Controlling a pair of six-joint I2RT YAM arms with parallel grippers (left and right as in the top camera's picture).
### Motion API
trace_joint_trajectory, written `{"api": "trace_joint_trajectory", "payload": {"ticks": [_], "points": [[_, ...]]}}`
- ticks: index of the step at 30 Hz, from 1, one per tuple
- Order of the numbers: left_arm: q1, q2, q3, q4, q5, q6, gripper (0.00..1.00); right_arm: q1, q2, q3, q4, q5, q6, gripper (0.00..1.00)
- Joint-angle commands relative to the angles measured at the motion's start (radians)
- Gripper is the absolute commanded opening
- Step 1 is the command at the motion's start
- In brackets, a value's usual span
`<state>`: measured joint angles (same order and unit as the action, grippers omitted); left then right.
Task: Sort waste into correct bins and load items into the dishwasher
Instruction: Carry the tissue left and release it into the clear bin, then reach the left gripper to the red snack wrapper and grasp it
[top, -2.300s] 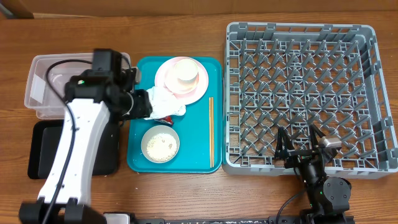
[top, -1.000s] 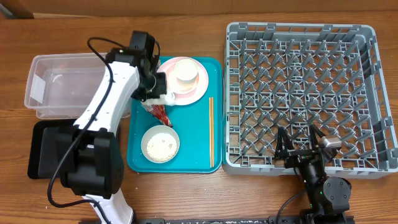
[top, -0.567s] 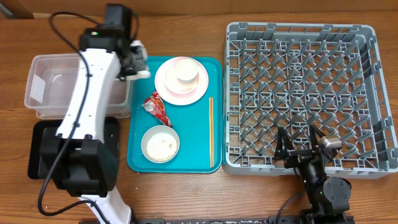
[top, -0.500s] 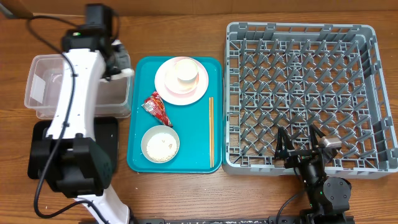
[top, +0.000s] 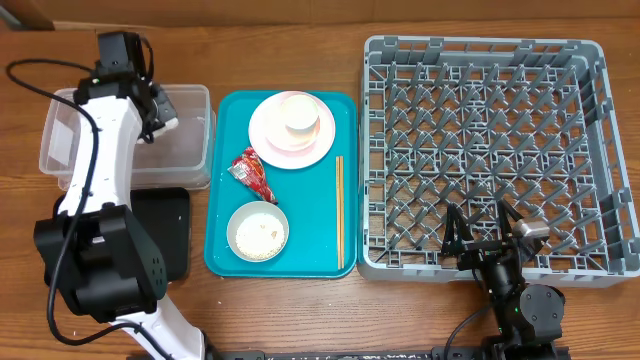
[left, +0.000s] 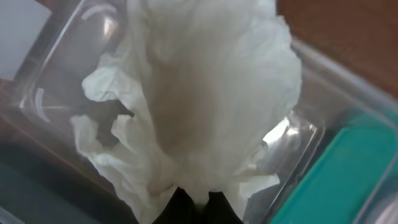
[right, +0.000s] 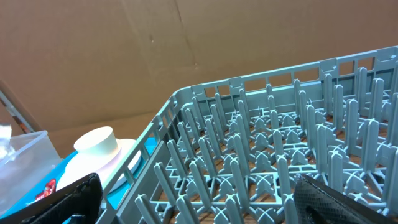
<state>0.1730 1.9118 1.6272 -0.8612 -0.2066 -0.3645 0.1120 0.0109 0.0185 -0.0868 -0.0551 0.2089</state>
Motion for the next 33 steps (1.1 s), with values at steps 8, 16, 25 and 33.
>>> {"api": "trace_joint_trajectory", "payload": {"ticks": [8,16,25,33], "points": [[0.006,-0.011,0.001,-0.039,0.053,-0.010,0.87,-0.004,-0.007,-0.011,0.006,-0.002,-0.004,1.00],[-0.071,-0.072,0.170,-0.344,0.435,-0.009,0.54,-0.004,-0.007,-0.011,0.006,-0.002,-0.004,1.00],[-0.374,-0.068,0.031,-0.427,0.335,-0.031,0.20,-0.004,-0.007,-0.011,0.006,-0.002,-0.004,1.00],[-0.455,-0.068,-0.198,-0.248,0.324,-0.089,0.22,-0.004,-0.007,-0.011,0.006,-0.002,-0.004,1.00]]}}
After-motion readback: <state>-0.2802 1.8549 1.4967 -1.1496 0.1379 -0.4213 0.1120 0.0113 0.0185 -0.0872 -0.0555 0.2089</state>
